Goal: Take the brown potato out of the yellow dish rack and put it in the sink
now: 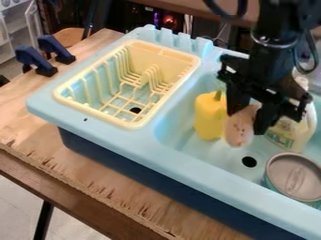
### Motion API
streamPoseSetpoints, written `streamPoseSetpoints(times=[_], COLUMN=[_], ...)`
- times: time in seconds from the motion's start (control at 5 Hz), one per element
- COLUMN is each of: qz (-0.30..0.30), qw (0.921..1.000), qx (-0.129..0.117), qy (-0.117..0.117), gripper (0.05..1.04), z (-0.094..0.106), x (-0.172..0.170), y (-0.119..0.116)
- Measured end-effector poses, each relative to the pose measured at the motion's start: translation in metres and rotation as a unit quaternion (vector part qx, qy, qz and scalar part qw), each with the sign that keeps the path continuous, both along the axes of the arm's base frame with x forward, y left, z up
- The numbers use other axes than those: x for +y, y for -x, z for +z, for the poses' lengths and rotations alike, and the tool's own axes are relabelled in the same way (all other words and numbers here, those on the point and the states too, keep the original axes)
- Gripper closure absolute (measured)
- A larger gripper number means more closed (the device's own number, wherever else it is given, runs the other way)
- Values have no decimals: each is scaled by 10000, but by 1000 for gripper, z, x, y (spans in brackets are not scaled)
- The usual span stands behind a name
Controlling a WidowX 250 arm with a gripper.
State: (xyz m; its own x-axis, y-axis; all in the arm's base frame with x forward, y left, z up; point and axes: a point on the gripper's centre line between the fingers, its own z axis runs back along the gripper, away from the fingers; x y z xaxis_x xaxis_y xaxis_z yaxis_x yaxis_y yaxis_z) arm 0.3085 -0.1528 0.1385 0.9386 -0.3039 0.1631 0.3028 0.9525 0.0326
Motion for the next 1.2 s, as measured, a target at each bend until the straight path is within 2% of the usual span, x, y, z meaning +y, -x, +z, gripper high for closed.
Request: streamPoseSetpoints(times=[0.4, 0.8, 1.0, 1.2], qz=[45, 21, -46, -128], qw=[9992, 9986, 9980, 9978], qx=[277, 394, 446, 446], qy=[-270, -344, -442, -482], gripper=[529, 529, 459, 158], z=[-23, -41, -42, -41], x=[5, 8, 4, 0], y=[12, 5, 10, 13])
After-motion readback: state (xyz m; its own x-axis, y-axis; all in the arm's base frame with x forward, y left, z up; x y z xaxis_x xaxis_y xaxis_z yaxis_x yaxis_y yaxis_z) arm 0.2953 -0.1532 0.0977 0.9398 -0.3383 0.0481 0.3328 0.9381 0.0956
